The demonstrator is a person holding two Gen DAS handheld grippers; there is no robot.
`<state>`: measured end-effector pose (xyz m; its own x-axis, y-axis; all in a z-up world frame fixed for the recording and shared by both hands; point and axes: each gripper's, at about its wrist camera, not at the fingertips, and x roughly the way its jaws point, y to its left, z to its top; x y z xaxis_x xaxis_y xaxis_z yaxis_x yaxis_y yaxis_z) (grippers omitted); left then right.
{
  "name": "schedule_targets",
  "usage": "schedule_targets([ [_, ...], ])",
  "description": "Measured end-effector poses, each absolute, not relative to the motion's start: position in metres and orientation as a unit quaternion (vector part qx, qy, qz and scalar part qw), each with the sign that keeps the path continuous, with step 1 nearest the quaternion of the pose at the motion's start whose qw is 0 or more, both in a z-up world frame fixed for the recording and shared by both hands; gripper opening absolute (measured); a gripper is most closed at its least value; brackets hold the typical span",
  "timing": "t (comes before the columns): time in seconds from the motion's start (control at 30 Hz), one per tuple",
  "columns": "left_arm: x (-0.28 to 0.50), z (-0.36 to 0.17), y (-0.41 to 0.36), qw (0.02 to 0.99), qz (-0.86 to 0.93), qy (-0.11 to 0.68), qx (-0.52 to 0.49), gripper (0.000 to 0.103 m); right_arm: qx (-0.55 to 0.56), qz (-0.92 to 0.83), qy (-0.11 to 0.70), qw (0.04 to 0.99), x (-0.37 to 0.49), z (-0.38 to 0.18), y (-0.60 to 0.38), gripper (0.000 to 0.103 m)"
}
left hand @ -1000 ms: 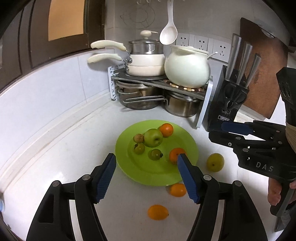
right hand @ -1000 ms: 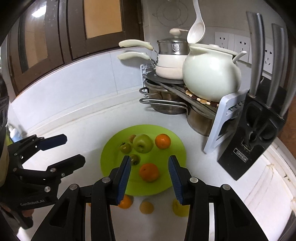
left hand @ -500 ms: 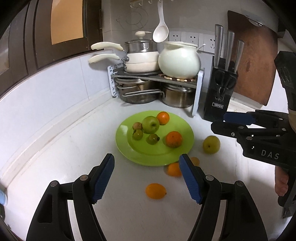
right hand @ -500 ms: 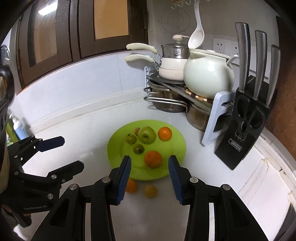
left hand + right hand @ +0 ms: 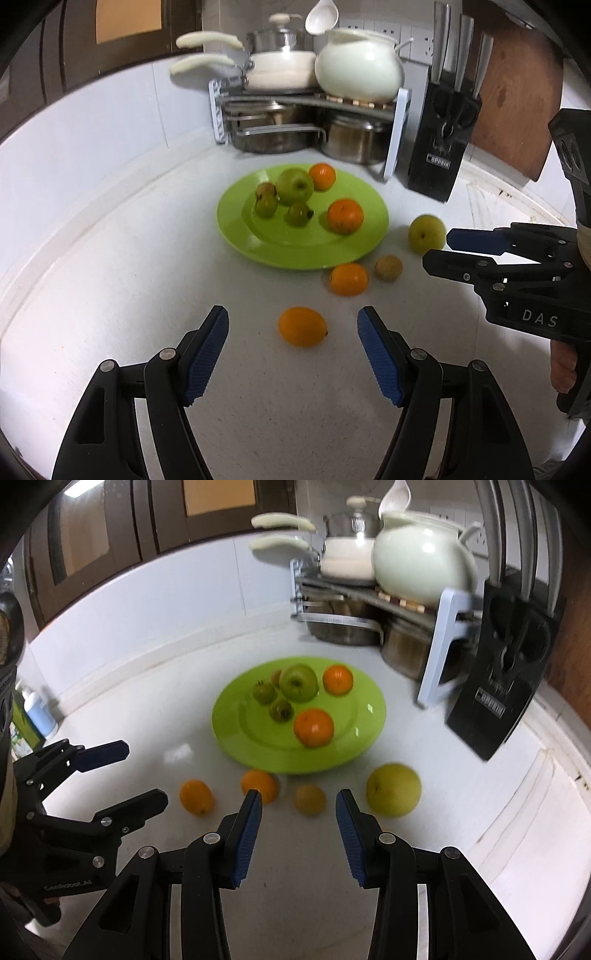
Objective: Organize fruits
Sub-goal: 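Pull both open tools back from the plate toward the loose fruit, then grasp an oval orange with the left tool while the right tool grasps a small brown fruit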
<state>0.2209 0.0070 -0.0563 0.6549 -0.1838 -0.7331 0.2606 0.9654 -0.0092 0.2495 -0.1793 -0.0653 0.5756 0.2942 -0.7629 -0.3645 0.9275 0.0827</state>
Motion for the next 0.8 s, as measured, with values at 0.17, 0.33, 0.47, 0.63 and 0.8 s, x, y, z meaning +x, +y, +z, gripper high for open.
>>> schedule_targets([
  [0.17, 0.227, -0.073, 0.006, 0.899, -0.122, 0.418, 0.049, 0.072, -0.047, 0.183, 0.438, 0.879, 0.255, -0.079, -0.178, 0.043],
  [0.33, 0.235, -0.088, 0.007, 0.891, -0.12, 0.435, 0.045, 0.071, -0.055, 0.183, 0.452, 0.871, 0.265, -0.091, -0.177, 0.043],
  [0.47, 0.245, -0.094, 0.007, 0.886, -0.123, 0.446, 0.034, 0.071, -0.048, 0.187, 0.464, 0.865, 0.274, -0.1, -0.177, 0.043],
  [0.63, 0.253, -0.097, 0.003, 0.884, -0.125, 0.449, 0.032, 0.068, -0.038, 0.19, 0.474, 0.859, 0.284, -0.109, -0.178, 0.043],
  [0.8, 0.259, -0.101, 0.001, 0.879, -0.128, 0.457, 0.035, 0.063, -0.035, 0.191, 0.475, 0.858, 0.292, -0.112, -0.176, 0.043],
])
